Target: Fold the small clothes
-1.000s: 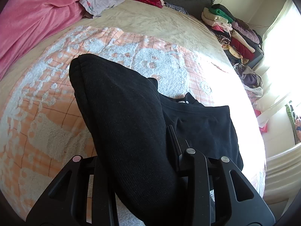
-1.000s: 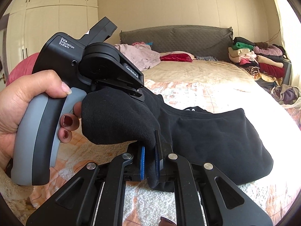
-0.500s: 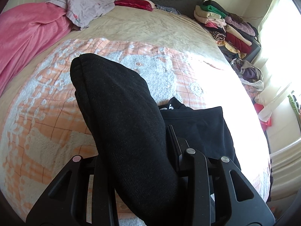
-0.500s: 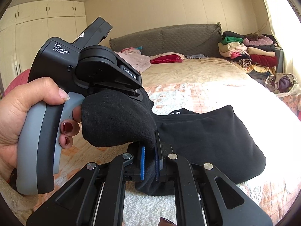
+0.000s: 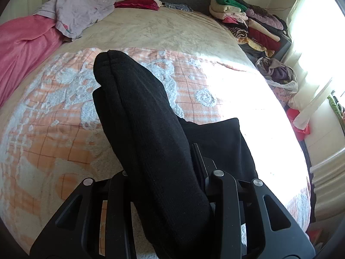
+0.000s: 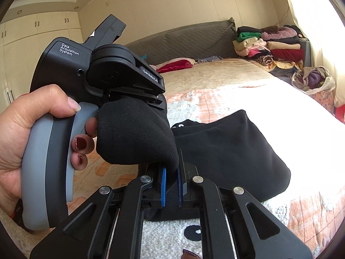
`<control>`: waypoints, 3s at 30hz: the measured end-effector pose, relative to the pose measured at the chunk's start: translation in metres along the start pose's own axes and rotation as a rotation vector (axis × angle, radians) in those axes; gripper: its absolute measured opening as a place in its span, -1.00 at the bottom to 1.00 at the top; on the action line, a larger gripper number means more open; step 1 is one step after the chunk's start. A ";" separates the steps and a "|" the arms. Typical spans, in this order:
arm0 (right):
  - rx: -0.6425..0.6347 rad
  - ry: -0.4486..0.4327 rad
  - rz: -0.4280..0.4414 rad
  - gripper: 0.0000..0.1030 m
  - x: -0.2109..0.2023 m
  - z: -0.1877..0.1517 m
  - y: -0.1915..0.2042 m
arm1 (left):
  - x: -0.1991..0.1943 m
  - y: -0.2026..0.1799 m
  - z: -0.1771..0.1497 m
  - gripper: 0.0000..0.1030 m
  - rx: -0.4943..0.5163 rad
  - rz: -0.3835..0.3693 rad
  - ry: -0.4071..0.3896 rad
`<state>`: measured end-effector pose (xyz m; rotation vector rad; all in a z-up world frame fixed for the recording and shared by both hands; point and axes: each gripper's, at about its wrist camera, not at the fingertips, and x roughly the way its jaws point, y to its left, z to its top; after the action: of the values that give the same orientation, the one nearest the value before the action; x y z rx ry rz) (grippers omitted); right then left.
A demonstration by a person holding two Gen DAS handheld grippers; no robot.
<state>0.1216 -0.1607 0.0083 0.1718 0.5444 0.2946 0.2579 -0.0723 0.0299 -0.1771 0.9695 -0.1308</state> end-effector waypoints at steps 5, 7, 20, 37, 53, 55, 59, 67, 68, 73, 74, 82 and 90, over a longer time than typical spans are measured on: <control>0.043 0.018 -0.016 -0.87 0.005 -0.003 -0.019 | 0.019 -0.015 0.001 -0.51 0.015 -0.006 0.027; 0.054 0.026 -0.025 -0.87 0.008 -0.004 -0.026 | 0.026 -0.020 0.000 -0.51 0.021 -0.008 0.037; 0.194 0.093 -0.041 -0.86 0.028 -0.022 -0.074 | 0.061 -0.057 -0.008 0.32 0.078 -0.159 0.073; 0.420 0.145 0.061 0.03 0.035 -0.002 -0.133 | 0.048 0.039 -0.060 0.48 -0.061 -0.102 0.020; 0.244 0.154 0.011 -0.55 0.063 0.043 -0.132 | 0.042 0.036 -0.058 0.48 0.019 -0.121 0.032; 0.209 0.132 0.007 -0.58 0.056 0.048 -0.128 | 0.039 0.035 -0.059 0.48 0.027 -0.123 0.033; 0.158 0.092 -0.016 -0.63 0.041 0.053 -0.128 | 0.026 0.031 -0.060 0.48 0.053 -0.140 0.018; 0.202 0.199 -0.130 -0.63 0.059 0.017 -0.156 | 0.038 0.019 -0.072 0.49 0.098 -0.136 0.081; 0.223 0.198 -0.130 -0.63 0.059 0.013 -0.159 | 0.039 0.018 -0.073 0.49 0.105 -0.132 0.083; 0.225 0.184 -0.165 -0.42 0.054 0.010 -0.157 | 0.039 0.016 -0.075 0.51 0.115 -0.116 0.083; 0.224 0.183 -0.172 -0.30 0.052 0.011 -0.156 | 0.039 0.016 -0.075 0.51 0.116 -0.114 0.081; 0.252 0.210 -0.151 0.07 0.039 0.010 -0.154 | 0.038 0.017 -0.075 0.51 0.117 -0.107 0.076; 0.277 0.250 -0.162 0.20 0.034 -0.003 -0.159 | 0.037 0.018 -0.075 0.52 0.114 -0.111 0.078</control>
<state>0.1837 -0.2995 -0.0483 0.3596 0.8420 0.0811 0.2167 -0.0687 -0.0451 -0.1213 1.0274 -0.2967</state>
